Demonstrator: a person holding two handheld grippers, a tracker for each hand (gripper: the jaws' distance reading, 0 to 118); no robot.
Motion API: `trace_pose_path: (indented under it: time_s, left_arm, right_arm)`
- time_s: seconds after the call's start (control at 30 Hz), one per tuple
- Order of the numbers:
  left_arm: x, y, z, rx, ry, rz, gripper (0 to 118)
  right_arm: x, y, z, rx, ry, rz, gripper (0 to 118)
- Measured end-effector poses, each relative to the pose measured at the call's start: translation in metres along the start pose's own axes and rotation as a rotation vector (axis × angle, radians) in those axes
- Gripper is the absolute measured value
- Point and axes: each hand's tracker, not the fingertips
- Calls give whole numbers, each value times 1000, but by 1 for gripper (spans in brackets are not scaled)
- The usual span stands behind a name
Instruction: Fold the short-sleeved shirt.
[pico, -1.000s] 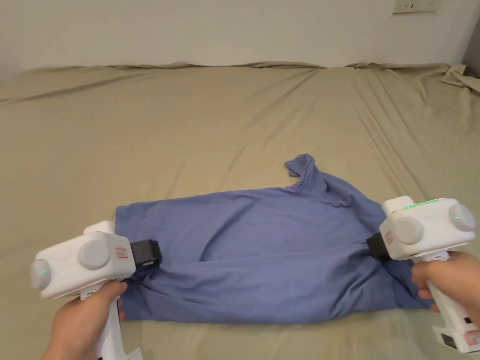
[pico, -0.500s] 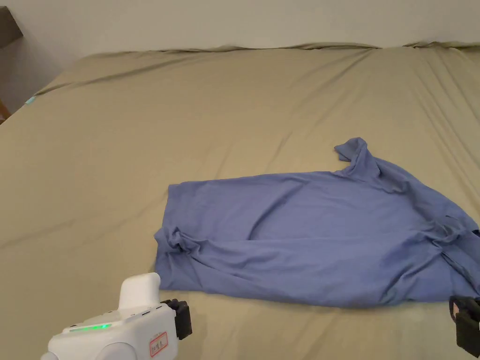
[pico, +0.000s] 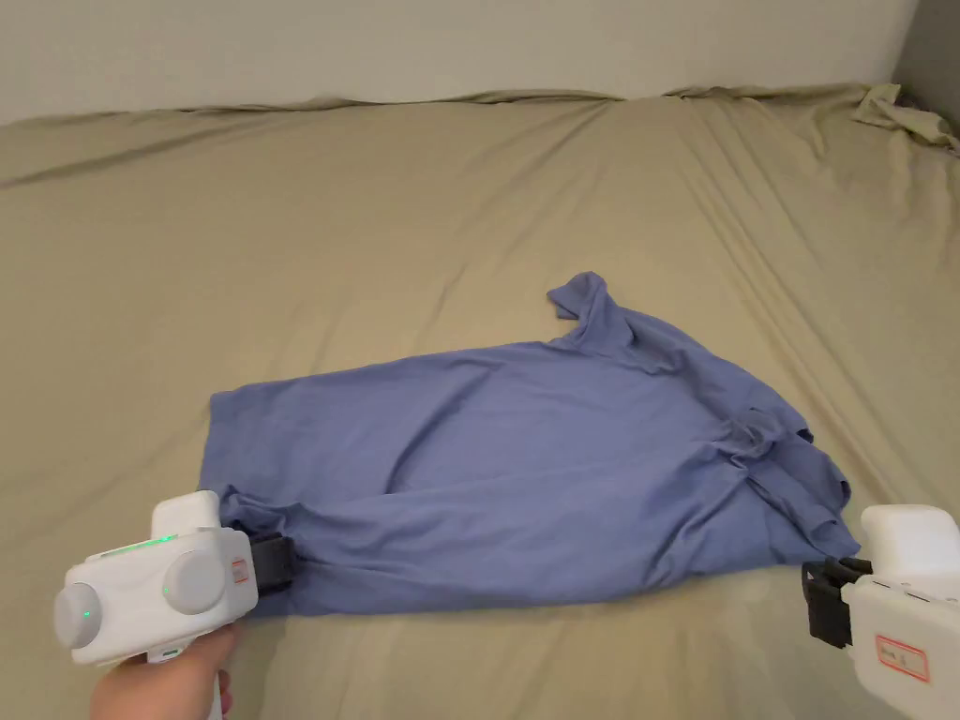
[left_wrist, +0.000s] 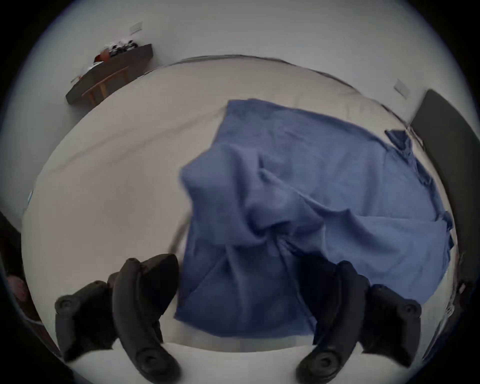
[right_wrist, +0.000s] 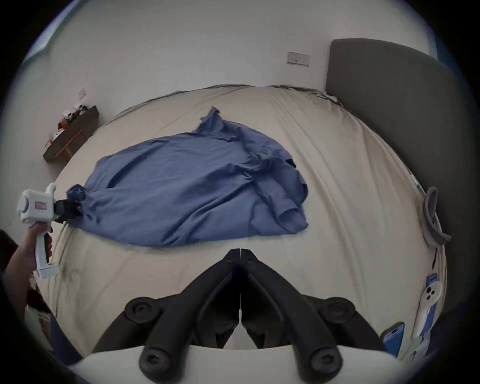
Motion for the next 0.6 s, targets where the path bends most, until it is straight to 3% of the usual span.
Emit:
trace_pose_path:
  time_s: [0.07,0.17,0.23,0.27,0.33,0.37,0.4,0.5,0.6]
  left_arm:
    - [3,3,16,68,-137,-50,5]
    - [15,-7,38,110,-150,-132,5]
    - [12,-5,44,101,-163,-103,5]
    - [8,-3,47,93,-194,-40,5]
    - [0,3,53,86,-229,38,5]
    - [-5,7,54,91,-239,63,5]
    - [-7,9,56,94,-236,60,5]
    - [-2,9,62,91,-223,30,5]
    - [0,6,62,81,-220,22,5]
  right_arm:
    - [11,7,-12,-8,-22,-28,3]
    - [20,19,-27,-25,-16,-69,3]
    - [25,29,-38,-21,-11,-69,3]
    - [26,35,-42,-8,12,-61,10]
    - [29,50,-59,-30,73,-25,110]
    - [29,56,-72,-90,91,-14,118]
    - [33,60,-70,-11,70,11,115]
    - [23,71,-95,-107,1,121,118]
    - [19,71,-121,-127,-35,152,117]
